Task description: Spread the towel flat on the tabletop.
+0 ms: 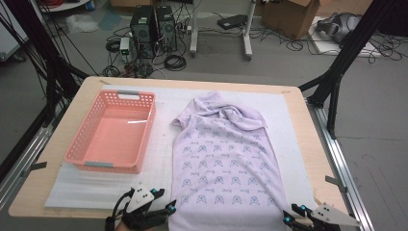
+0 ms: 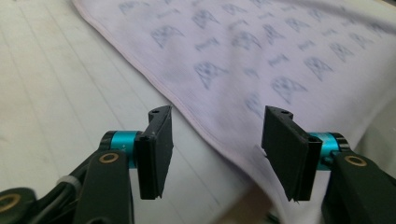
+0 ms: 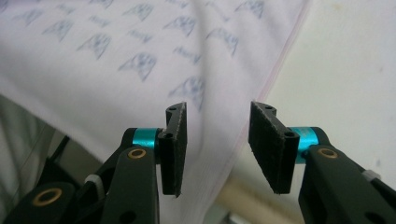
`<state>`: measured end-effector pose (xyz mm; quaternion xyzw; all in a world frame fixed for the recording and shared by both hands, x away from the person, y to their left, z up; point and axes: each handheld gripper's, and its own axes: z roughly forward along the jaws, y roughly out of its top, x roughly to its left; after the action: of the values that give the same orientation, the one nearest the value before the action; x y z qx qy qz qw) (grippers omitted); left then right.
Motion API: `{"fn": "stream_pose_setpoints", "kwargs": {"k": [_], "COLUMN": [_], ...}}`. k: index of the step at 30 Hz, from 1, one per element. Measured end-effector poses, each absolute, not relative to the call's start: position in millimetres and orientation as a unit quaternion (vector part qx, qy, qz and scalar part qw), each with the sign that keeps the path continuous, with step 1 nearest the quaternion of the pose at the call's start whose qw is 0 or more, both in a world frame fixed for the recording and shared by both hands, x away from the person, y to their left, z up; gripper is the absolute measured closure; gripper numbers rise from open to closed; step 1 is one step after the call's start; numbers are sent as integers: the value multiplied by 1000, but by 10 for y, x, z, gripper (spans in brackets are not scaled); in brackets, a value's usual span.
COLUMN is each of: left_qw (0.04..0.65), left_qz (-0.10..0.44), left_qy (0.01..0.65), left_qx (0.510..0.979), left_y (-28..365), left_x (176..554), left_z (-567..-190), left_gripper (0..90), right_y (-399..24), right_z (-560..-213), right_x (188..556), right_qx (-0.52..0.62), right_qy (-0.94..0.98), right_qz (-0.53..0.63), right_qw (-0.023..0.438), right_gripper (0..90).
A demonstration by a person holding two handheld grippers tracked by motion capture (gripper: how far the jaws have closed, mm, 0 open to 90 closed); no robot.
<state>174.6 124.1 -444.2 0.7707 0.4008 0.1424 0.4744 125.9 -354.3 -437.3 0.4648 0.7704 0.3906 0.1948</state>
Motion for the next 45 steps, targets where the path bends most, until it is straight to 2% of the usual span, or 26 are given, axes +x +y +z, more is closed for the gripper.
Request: {"fn": "stream_pose_setpoints", "kwargs": {"k": [7, 20, 25, 27, 28, 29, 31, 32, 33, 34, 41, 45], "left_qw": [498, 462, 446, 436, 426, 415, 417, 417, 419, 421, 429, 436], "left_qz": [130, 110, 124, 141, 159, 176, 173, 170, 167, 163, 120, 110], "left_qy": [431, 411, 409, 399, 389, 377, 378, 378, 383, 385, 399, 384], "left_qx": [741, 779, 786, 794, 801, 809, 808, 809, 806, 805, 802, 806], "left_y": [1282, 1011, 948, 927, 911, 908, 917, 932, 944, 958, 1083, 1147], "left_x": [2084, 2366, 2422, 2398, 2377, 2355, 2333, 2325, 2315, 2309, 2240, 2136], "left_z": [-4399, -4533, -4531, -4532, -4533, -4533, -4527, -4523, -4525, -4525, -4497, -4453], "left_gripper": [428, 430, 449, 460, 487, 550, 651, 742, 811, 836, 858, 858], "right_y": [-3448, -3454, -3437, -3445, -3448, -3452, -3461, -3456, -3441, -3424, -3420, -3431], "right_z": [-4333, -4486, -4506, -4508, -4507, -4507, -4504, -4500, -4498, -4493, -4454, -4425], "right_x": [1589, 1996, 2108, 2127, 2124, 2121, 2113, 2107, 2098, 2092, 1972, 1845], "right_qx": [486, 498, 503, 504, 505, 505, 501, 496, 492, 489, 484, 472], "right_qy": [751, 755, 754, 754, 754, 754, 757, 760, 763, 766, 776, 787], "right_qz": [386, 362, 362, 365, 365, 367, 371, 374, 370, 366, 360, 355], "right_qw": [224, 226, 217, 210, 209, 207, 199, 190, 196, 201, 184, 178], "right_gripper": [575, 579, 575, 601, 636, 679, 797, 842, 847, 851, 858, 860]}}
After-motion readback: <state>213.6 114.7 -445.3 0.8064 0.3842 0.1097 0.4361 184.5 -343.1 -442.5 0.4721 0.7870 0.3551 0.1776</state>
